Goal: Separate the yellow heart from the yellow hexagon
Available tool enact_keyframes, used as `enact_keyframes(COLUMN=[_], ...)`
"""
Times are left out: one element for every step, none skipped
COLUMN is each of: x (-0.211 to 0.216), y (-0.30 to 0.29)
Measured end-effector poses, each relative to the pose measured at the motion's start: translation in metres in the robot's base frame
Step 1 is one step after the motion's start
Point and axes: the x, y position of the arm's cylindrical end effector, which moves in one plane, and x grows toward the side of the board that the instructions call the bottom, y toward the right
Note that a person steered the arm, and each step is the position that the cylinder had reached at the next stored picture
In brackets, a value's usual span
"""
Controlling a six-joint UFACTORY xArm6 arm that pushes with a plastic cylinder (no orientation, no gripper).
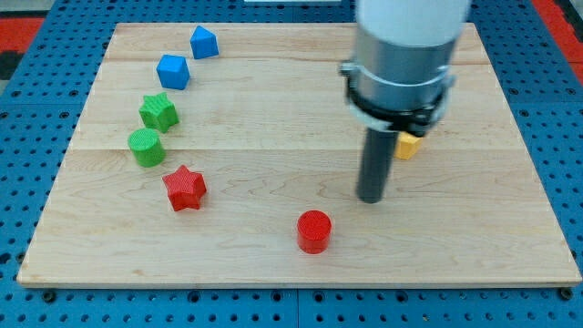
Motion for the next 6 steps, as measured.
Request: enact_keyframes(x=[-0.035,-0.055,-0.089,-0.117,-0.133,-0.163], y=[0.032,0.077,0.089,0.049,0.005,-0.024])
